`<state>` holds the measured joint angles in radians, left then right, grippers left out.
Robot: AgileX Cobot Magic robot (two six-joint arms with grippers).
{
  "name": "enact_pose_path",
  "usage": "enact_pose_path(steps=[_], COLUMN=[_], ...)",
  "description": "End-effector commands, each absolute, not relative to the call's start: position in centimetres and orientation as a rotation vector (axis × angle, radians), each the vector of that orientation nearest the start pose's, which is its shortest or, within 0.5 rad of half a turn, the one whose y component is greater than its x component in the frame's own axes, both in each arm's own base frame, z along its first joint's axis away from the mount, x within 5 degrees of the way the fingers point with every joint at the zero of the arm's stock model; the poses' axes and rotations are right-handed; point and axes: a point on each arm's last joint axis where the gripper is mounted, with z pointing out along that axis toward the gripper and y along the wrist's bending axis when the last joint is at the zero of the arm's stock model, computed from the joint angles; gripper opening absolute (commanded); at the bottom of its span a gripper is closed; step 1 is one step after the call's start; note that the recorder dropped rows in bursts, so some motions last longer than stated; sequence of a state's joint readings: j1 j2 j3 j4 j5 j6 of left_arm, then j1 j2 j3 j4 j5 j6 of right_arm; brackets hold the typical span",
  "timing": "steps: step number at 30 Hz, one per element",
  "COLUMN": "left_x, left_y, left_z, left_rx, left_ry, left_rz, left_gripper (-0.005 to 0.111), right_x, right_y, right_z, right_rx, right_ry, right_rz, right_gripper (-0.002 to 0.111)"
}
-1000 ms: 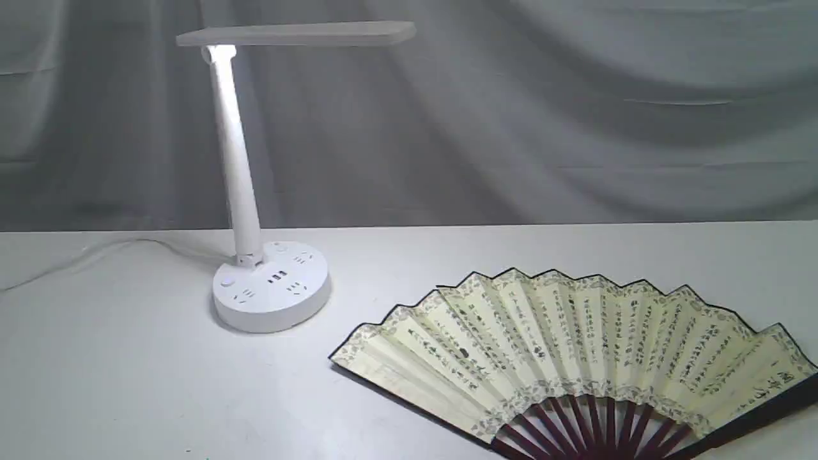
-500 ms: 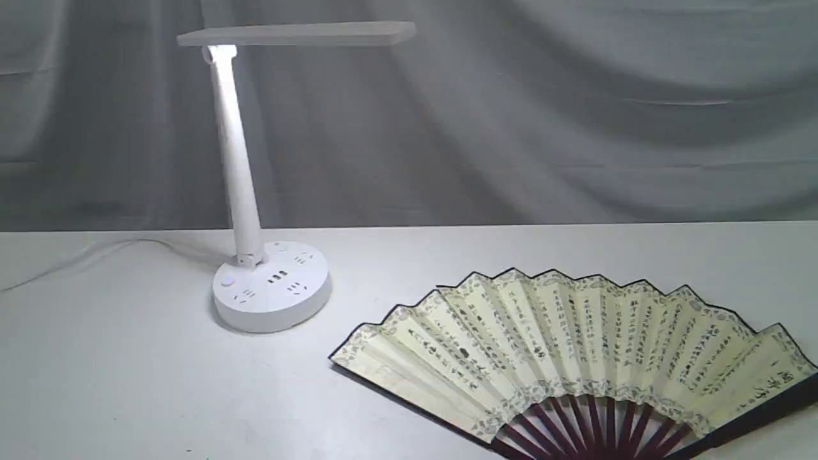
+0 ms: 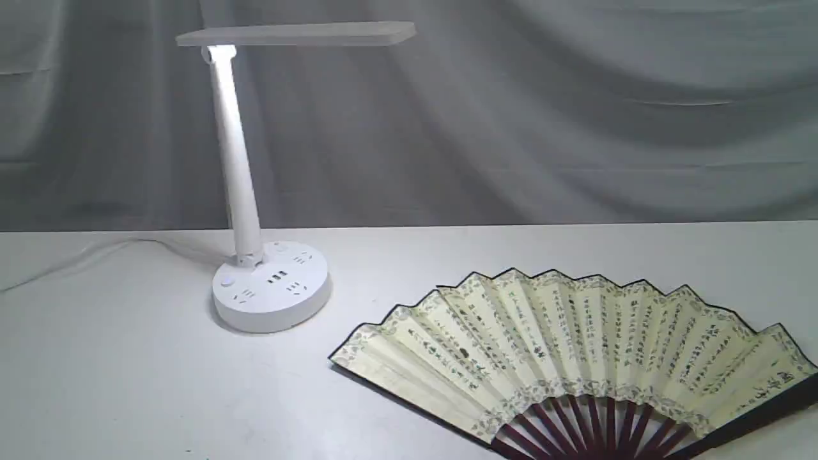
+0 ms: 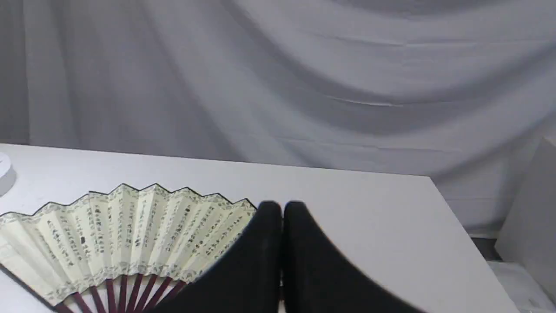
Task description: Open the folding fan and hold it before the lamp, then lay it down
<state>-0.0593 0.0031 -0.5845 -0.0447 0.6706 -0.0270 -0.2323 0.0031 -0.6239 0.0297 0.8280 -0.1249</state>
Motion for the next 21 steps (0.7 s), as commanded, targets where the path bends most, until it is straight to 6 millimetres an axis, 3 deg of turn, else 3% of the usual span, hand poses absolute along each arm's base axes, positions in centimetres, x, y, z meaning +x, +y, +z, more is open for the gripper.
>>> enact_pose_path(steps=[1,8,14,21], left_x=[1.3,4.3,5.6,5.6], left_y=[-0.2,-0.3,-0.3,-0.3], left_z=[30.6,25.3,21.0,20.6], left_rx=[0.017,0.01,0.027,0.029], left_ry=[1.595,1.563,1.543,1.565], left_rz=[-0.089,-0.093,-0.064,-0.062], left_gripper=[0.0,0.0,0.0,0.0], right_x=[0.5,3.5,4.6,5.5], right_y=[0.1,-0.7,-0.9,-1.2], right_z=[31.4,27.0,23.5,20.0], right_rx=[0.095,0.102,0.122,0.147], right_ry=[1.63,1.574,1.641,1.627], right_rz=[-0.228,-0.237,-0.212,-0.196], right_gripper=[0.0,0.0,0.0,0.0])
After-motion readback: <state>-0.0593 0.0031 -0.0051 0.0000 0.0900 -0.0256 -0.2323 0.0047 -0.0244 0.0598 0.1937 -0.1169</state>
